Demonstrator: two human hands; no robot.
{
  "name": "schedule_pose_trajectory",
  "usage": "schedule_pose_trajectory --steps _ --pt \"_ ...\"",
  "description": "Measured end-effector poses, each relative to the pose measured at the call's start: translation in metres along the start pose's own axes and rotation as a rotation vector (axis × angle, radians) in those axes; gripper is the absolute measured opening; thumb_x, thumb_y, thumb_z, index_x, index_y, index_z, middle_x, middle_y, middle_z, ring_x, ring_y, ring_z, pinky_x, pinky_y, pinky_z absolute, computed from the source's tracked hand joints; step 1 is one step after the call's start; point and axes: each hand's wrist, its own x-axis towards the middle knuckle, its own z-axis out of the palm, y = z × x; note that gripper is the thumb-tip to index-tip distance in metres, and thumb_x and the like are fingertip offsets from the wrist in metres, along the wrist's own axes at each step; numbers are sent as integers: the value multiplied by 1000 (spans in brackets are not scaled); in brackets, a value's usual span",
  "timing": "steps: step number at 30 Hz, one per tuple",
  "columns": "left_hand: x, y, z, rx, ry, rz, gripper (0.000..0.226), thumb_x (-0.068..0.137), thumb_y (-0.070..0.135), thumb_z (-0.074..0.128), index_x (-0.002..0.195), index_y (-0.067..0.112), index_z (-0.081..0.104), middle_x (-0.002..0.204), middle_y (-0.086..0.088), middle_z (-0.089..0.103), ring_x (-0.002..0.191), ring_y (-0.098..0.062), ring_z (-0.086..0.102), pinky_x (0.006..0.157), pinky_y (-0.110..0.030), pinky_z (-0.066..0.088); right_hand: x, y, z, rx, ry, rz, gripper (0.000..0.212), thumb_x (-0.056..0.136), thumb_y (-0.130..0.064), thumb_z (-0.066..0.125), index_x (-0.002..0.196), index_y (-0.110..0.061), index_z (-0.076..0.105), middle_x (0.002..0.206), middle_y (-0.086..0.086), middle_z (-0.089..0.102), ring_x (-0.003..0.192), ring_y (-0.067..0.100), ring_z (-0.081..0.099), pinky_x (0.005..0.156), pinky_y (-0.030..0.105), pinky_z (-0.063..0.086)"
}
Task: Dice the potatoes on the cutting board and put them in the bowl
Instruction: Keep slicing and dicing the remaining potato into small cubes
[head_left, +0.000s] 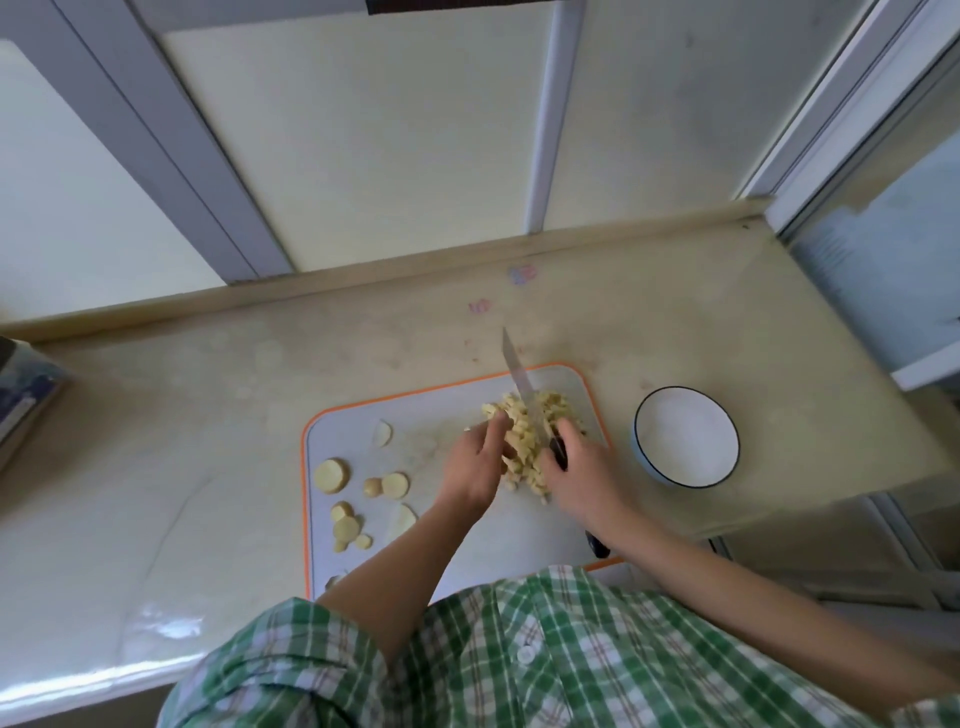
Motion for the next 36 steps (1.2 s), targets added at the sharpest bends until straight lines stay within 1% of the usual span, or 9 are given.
schedule_pose_trajectory --steps 3,7,10,13,17,22,28,33,36 --pt "2 9 -2 -248 -41 -119 34 101 35 42 91 10 62 66 -10 63 54 -20 52 48 -26 38 -3 1 12 -196 -36 -179 24 93 -29 51 116 -22 50 85 -4 66 78 24 62 59 35 44" --pt "1 0 -7 -286 74 -141 28 96 5 35 77 0 55 59 -12 56 47 -19 48 43 -25 36 -1 12 18 -62 -149 -274 45 97 -44 39 141 -37 40 121 -6 60 104 16 57 82 38 49" --pt "-2 -2 -13 -330 127 -166 28 96 2 31 79 0 54 60 -12 55 43 -16 48 43 -26 36 5 19 21 -53 -151 -326 51 92 -59 20 143 -53 25 118 -3 38 109 15 40 95 35 40" --pt "-6 0 -16 -323 136 -153 29 96 0 30 76 1 51 58 -13 50 39 -13 45 41 -24 34 9 15 24 -75 -217 -319 55 84 -68 7 136 -64 24 149 -7 14 135 13 11 114 38 12" --pt "-6 -8 -21 -306 142 -177 26 96 5 30 83 0 52 61 -15 49 42 -14 43 42 -23 34 17 22 26 -91 -275 -193 59 77 -75 0 133 -70 17 155 -21 -17 143 15 -12 116 47 1" --pt "-8 -15 -26 -281 155 -192 25 95 5 30 82 3 50 60 -13 47 43 -15 42 43 -24 33 18 20 25 -90 -233 -168 67 77 -75 3 141 -60 17 156 -19 -19 144 19 -12 116 47 1" --pt "-13 -12 -28 -321 143 -156 30 96 4 34 71 3 51 53 -11 46 39 -15 41 40 -22 32 17 -4 35 -44 -282 -315 41 83 -70 3 122 -82 5 157 -20 -16 145 12 -15 117 49 -3" --pt "-15 -17 -32 -262 131 -177 23 94 5 33 75 5 46 59 -12 40 42 -17 38 42 -23 29 24 8 36 -84 -249 -151 68 74 -74 -7 139 -63 8 157 -19 -20 145 10 -19 115 46 -9" --pt "-16 -18 -33 -257 132 -167 24 94 4 34 73 6 46 56 -10 40 42 -18 38 40 -21 30 27 -2 36 -57 -259 -264 72 79 -73 -4 146 -54 11 157 -23 -15 144 3 -19 114 43 -8"
